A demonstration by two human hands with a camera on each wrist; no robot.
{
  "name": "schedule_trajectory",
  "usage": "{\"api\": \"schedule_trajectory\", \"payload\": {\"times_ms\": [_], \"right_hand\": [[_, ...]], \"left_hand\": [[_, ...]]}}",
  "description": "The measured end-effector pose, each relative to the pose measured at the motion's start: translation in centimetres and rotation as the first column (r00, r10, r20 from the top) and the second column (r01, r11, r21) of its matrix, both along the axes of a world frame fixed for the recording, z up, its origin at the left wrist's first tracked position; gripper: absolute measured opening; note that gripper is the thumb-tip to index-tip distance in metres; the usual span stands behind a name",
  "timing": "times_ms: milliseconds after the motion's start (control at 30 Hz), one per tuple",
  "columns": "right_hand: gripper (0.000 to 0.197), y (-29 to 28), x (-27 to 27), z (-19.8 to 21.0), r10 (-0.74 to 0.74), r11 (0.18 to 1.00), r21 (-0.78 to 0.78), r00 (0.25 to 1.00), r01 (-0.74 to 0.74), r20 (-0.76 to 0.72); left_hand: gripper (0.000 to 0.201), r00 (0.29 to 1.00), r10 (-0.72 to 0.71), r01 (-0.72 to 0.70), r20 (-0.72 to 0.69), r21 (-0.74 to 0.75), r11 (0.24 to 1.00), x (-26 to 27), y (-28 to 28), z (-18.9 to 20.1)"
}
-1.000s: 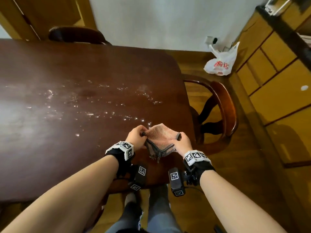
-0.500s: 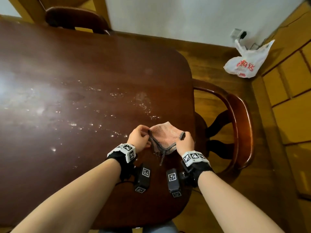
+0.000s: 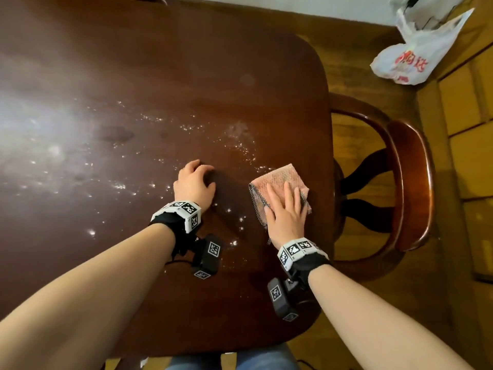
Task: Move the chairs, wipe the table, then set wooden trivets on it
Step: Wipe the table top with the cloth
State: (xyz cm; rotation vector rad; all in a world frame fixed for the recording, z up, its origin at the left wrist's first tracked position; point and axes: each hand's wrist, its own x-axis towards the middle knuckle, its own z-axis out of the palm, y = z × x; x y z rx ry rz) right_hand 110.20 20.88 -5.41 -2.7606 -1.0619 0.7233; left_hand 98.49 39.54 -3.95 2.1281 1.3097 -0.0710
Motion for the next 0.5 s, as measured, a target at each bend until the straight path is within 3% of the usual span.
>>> {"api": "schedule_trajectory", "payload": {"times_ms": [133, 267, 367, 500], "right_hand": [[0.049, 4.6, 1.5, -0.7, 0.087, 0.994, -0.06, 0.996, -0.086, 0.017], [0.049, 11.9, 4.3, -1.1, 0.176, 0.983, -0.048, 0.984, -0.175, 0.015], [0.052, 16.6, 4.0, -1.3, 0.293, 0.956, -0.016, 0.956, -0.293, -0.013], [0.054, 14.7, 1.7, -0.8, 0.401, 0.916, 0.009, 0.914, -0.402, -0.056]], "left_hand": [[0.048, 0.999, -0.048, 0.048, -0.008, 0.044, 0.998, -0.1, 3.6, -0.8], [0.075, 0.986, -0.105, 0.112, -0.133, 0.045, 0.993, -0.5, 5.6, -2.1], [0.081, 0.995, -0.067, 0.072, -0.076, 0.064, 0.995, -0.5, 5.6, -2.9], [0.079, 1.0, -0.004, 0.005, -0.012, 0.099, 0.995, -0.4, 5.6, -2.8]]}}
